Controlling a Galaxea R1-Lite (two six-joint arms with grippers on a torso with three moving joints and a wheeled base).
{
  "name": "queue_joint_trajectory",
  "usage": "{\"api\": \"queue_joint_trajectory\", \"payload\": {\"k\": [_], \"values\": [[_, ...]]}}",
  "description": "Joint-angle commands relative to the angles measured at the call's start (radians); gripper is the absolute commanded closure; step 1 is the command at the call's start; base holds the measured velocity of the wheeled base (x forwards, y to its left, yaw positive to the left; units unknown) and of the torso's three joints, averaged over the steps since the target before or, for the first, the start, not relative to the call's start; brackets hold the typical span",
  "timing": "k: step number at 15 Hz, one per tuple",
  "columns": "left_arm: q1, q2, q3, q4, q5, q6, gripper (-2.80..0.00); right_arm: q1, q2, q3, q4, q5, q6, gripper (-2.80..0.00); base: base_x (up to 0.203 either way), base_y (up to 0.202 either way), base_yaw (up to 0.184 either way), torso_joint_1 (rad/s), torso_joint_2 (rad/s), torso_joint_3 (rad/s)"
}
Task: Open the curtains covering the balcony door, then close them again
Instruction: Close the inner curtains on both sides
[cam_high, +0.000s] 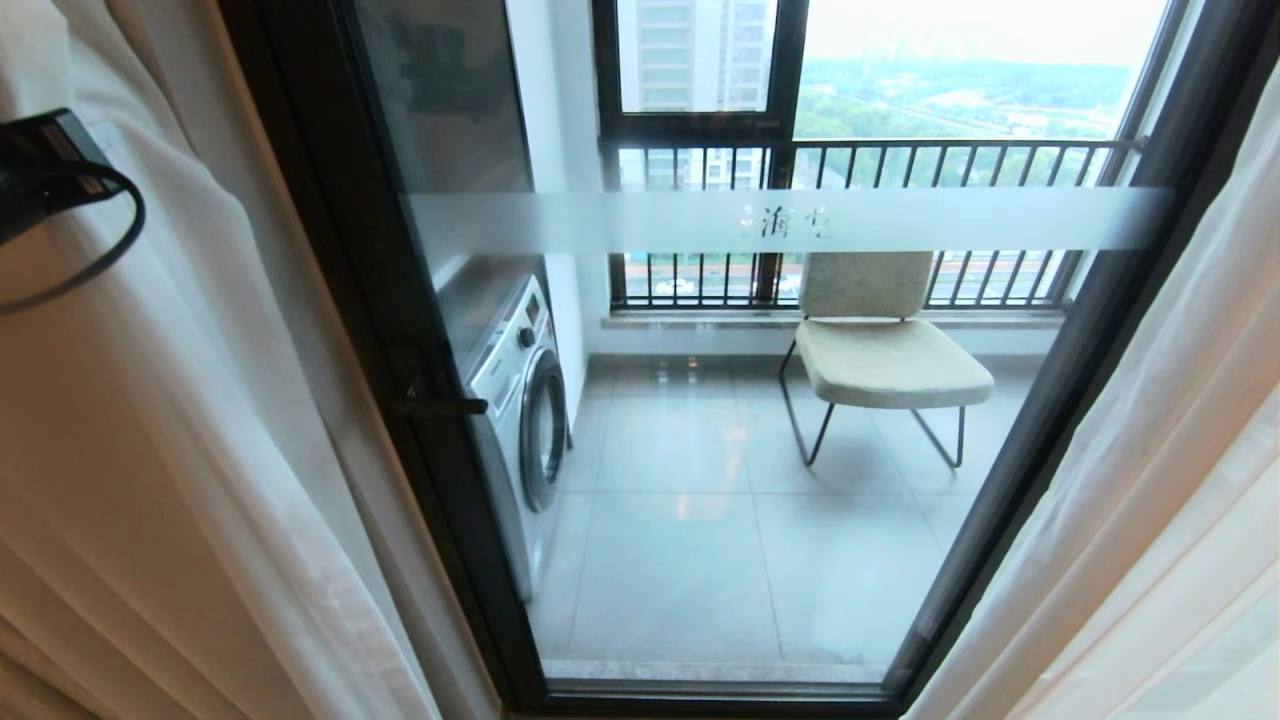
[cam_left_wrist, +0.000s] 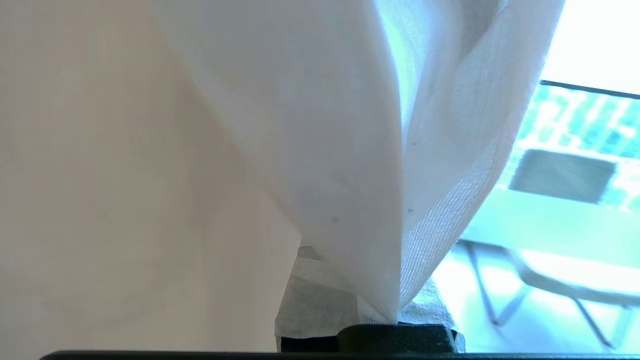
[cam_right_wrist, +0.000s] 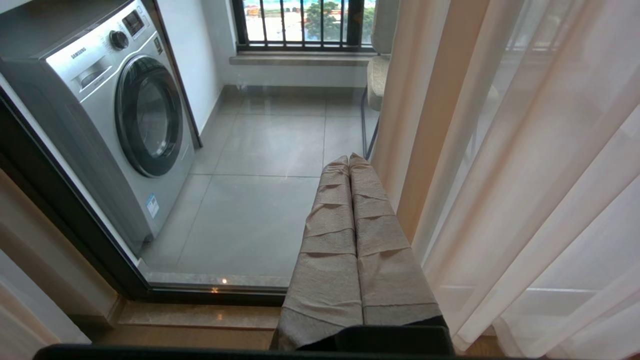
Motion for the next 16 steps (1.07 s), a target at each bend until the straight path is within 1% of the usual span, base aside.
{"api": "queue_joint_trajectory", "payload": {"k": [1,4,6,9,10,16], "values": [[-0.063,-0.051,0.032,-0.004,-0.001,-0.002,0.0,0.001,0.001,-0.001,0.0,0.0,0.0,0.0,0.0,0.0,0.0,0.0,0.0,0.0],[-0.149,-0.073,0.049,-0.01,-0.002,-0.002,0.0,0.001,0.001,-0.001,0.0,0.0,0.0,0.0,0.0,0.0,0.0,0.0,0.0,0.0],[-0.179,-0.079,0.049,-0.011,-0.007,-0.002,0.0,0.001,0.001,-0.001,0.0,0.0,0.0,0.0,0.0,0.0,0.0,0.0,0.0,0.0],[-0.196,-0.081,0.049,-0.01,-0.072,-0.003,0.0,0.001,0.001,-0.001,0.001,0.0,0.0,0.0,0.0,0.0,0.0,0.0,0.0,0.0],[-0.196,-0.081,0.049,-0.01,-0.08,-0.003,0.0,0.001,0.001,0.0,0.0,0.0,0.0,0.0,0.0,0.0,0.0,0.0,0.0,0.0],[-0.21,-0.081,0.051,-0.01,-0.08,-0.003,0.0,0.001,0.001,0.0,0.001,0.0,0.0,0.0,0.0,0.0,0.0,0.0,0.0,0.0]]}}
